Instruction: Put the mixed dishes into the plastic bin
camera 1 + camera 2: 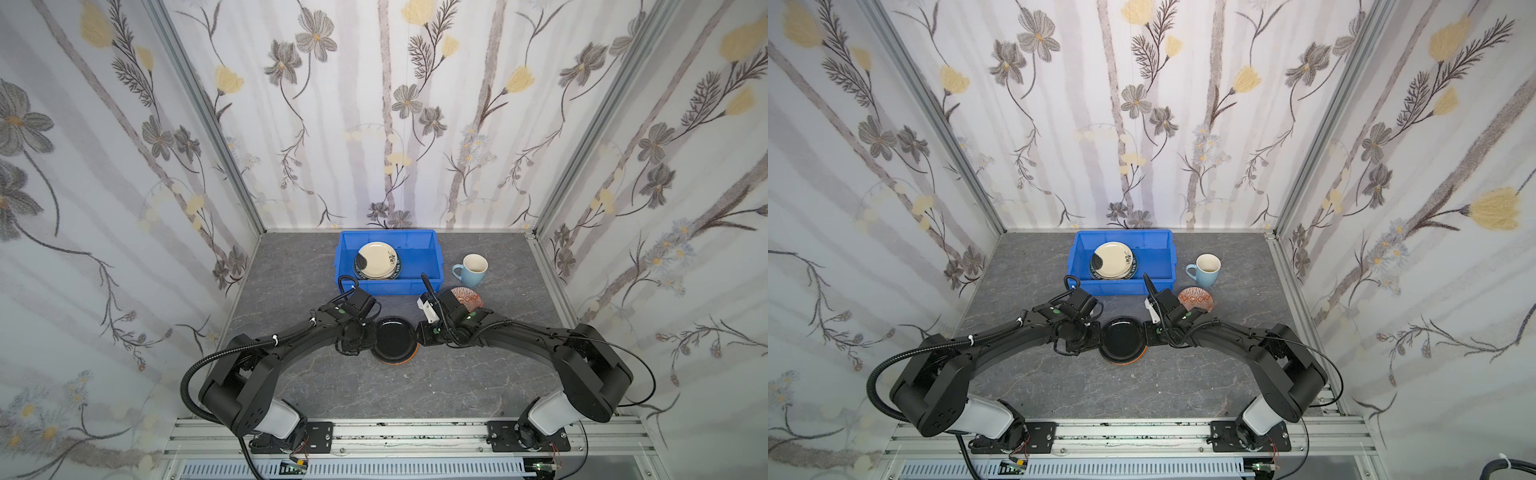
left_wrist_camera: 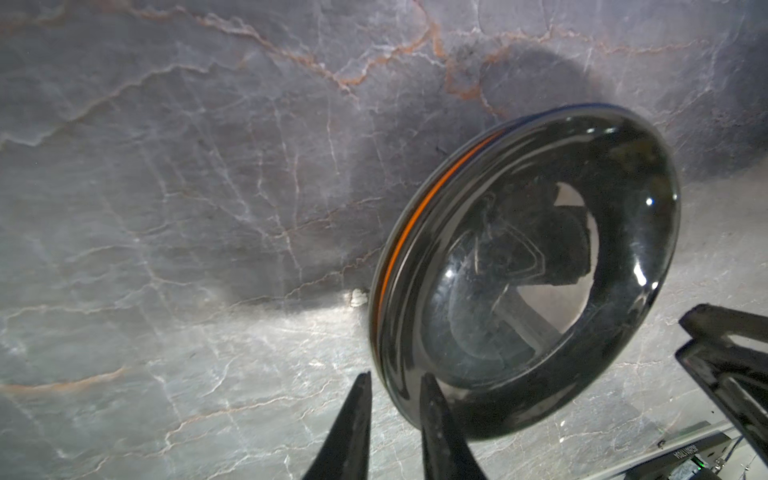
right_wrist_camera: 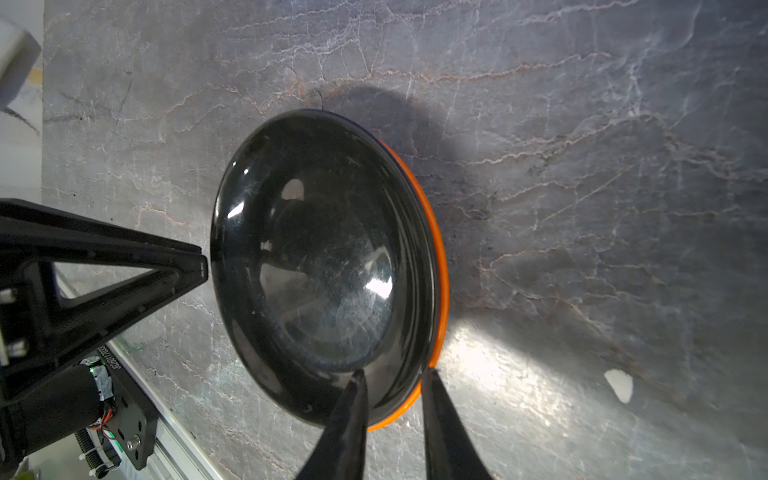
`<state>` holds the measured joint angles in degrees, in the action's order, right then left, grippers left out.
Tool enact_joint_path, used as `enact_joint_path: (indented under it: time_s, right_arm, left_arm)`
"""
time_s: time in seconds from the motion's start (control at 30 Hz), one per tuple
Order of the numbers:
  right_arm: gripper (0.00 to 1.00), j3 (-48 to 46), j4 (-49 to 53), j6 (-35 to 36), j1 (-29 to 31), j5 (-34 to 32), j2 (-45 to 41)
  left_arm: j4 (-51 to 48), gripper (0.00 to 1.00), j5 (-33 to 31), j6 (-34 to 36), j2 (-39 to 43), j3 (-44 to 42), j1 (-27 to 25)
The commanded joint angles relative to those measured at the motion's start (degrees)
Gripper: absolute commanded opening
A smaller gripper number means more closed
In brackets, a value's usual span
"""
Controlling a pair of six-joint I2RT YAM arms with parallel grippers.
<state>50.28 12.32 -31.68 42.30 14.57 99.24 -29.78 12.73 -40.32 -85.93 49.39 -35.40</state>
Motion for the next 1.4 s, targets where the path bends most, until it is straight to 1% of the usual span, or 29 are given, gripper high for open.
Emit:
enact_joint_path:
  time_s: [0.0,0.07,0.27,0.37,0.4,0.43,0.5,0.63,0.83,1.0,1.2,1.37]
  right_arm:
    - [0.25,0.95,-1.3,-0.01,-0.18,-0.94,1.37]
    - [0.25,1.29,-1.3,-0.01,-0.32,-0.78,2.04]
    - [0.25,2.01,-1.17,0.35,-1.79,-0.82,3.24]
    - [0.25,2.44,-1.14,0.7,-2.5,-0.35,3.77]
    - [0.25,2.6,-0.98,0.92,-2.68,-0.18,3.91]
    - [0.25,2.78,-0.84,1.01,-2.83,-0.1,4.01]
    - [0.25,3.14,-0.5,1.39,-3.12,-0.02,4.13]
    - [0.27,3.76,-0.19,2.07,-3.31,0.24,4.16]
    - [0.28,5.9,1.07,3.25,-3.4,0.9,5.38]
    - [0.29,7.96,2.61,4.17,-3.44,0.94,6.36]
    - [0.29,8.61,3.99,5.14,-3.62,0.79,6.3]
    - [0.29,8.34,3.78,5.09,-3.62,1.49,7.17]
  left_arm:
    - [0.02,0.17,0.45,1.92,-1.96,2.32,0.07]
    - [-0.6,0.14,0.54,2.79,-3.03,3.74,0.01]
    - [-1.46,0.12,1.7,4.49,-7.19,6.97,0.07]
    - [-2.32,0.07,2.0,4.76,-8.38,8.24,0.06]
    - [-2.9,0.07,1.5,4.87,-8.03,8.59,0.06]
    - [-3.49,0.09,0.91,5.02,-7.46,8.75,0.06]
    - [-4.94,0.2,-0.95,5.3,-5.79,8.86,0.04]
    - [-7.0,0.23,-2.41,5.95,-4.38,8.54,0.15]
    - [-5.74,0.24,-2.03,6.13,-5.58,7.61,0.51]
    - [-5.2,0.19,-1.54,6.17,-7.49,8.7,0.66]
    - [-5.05,0.18,-1.74,6.29,-6.07,7.86,0.76]
    - [-4.39,0.15,0.03,6.59,-8.83,8.27,0.93]
